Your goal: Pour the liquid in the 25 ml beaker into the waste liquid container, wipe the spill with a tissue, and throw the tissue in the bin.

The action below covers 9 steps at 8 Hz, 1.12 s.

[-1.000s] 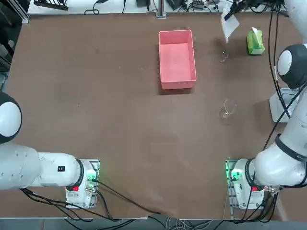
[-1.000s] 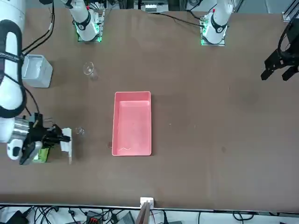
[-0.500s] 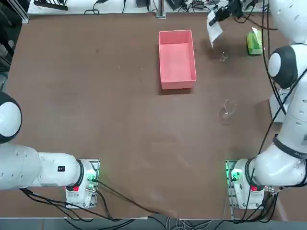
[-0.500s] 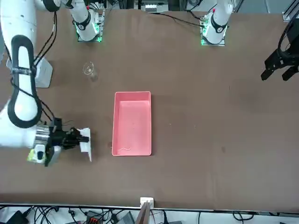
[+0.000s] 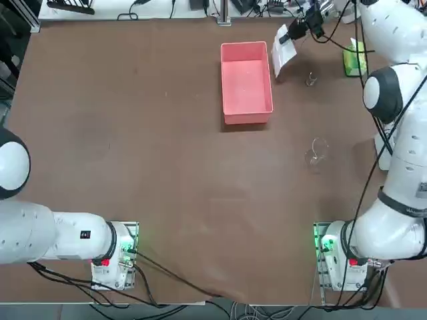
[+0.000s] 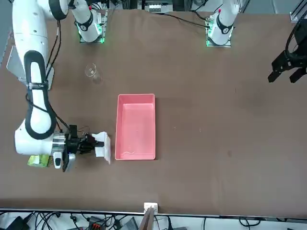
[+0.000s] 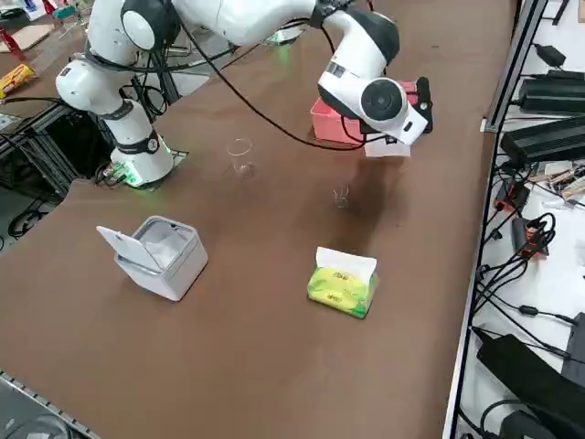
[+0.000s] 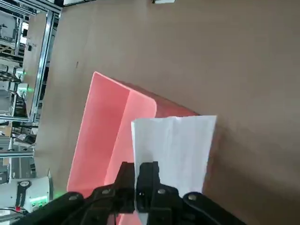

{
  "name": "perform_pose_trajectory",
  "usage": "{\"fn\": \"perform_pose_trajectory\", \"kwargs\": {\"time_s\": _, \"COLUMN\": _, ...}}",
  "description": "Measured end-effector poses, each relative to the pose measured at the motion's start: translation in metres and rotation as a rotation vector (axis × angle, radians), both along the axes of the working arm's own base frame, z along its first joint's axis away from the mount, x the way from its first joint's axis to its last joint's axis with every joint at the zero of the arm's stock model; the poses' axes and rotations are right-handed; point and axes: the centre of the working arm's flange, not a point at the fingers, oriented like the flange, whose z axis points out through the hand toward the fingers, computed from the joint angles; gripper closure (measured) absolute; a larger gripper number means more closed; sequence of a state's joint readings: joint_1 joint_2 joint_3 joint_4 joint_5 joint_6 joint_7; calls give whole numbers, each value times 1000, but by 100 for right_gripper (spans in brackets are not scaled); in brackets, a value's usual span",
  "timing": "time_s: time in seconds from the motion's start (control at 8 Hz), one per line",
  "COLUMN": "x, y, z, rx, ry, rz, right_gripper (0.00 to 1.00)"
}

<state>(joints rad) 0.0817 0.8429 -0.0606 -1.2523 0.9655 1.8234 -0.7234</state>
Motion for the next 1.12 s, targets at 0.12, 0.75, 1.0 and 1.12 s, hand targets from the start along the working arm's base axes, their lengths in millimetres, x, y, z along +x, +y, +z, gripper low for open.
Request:
{"fn": "perform_pose_trajectory", "kwargs": {"time_s": 0.12, "x": 0, "y": 4, "z": -13, "rx": -1, "ry": 6, "rz": -2, "right_gripper": 95}}
{"fn": "perform_pose_trajectory", "kwargs": {"time_s": 0.75, "x": -2, "y": 11, "z": -51, "rx": -10, "ry": 0, "rz": 4, "right_gripper": 95}}
{"fn": "perform_pose_trajectory", "kwargs": {"time_s": 1.0, "x": -2, "y": 10, "z": -57, "rx": -15, "ry": -3, "rz": 0, "right_gripper": 95}}
{"fn": "perform_pose_trajectory", "kwargs": {"time_s": 1.12, "x": -2, "y": 10, "z": -59, "rx": -15, "ry": -2, "rz": 0, "right_gripper": 95}}
